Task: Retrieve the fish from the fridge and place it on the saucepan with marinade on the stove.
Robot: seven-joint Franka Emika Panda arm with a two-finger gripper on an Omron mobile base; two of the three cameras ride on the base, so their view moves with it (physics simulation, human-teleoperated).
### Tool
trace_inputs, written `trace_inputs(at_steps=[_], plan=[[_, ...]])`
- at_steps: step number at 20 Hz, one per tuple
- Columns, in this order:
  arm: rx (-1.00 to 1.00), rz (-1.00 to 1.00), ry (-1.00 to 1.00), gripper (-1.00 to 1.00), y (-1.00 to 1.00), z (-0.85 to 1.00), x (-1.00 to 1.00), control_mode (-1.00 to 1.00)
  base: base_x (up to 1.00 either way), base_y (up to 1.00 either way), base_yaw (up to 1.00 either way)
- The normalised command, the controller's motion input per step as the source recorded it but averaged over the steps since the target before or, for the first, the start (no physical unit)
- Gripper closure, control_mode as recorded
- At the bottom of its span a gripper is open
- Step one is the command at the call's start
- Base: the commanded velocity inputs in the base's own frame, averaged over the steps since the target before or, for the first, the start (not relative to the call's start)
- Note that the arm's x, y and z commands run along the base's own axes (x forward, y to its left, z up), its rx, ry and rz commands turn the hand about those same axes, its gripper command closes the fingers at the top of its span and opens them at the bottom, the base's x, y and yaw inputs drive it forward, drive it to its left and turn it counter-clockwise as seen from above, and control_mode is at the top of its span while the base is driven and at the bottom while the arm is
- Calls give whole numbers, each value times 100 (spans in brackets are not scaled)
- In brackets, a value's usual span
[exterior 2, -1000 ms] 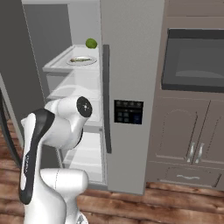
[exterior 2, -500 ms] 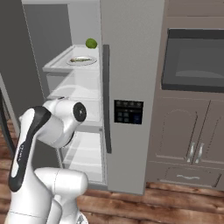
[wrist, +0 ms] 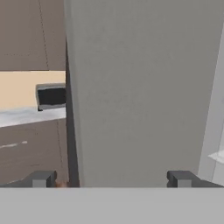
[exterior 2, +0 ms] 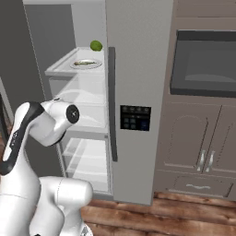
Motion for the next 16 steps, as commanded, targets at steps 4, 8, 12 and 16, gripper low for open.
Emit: trace_inputs(at_steps=[4,8,12,16], plan=[[1,5,0,-100,46,-14,58,-100,0,0,0],[2,10,0,-100,41,-25,51,-100,0,0,0],[0,10,0,-100,56,-43,42,-100,0,0,0],[1,9,0,-100,49,-38,39,-100,0,0,0]])
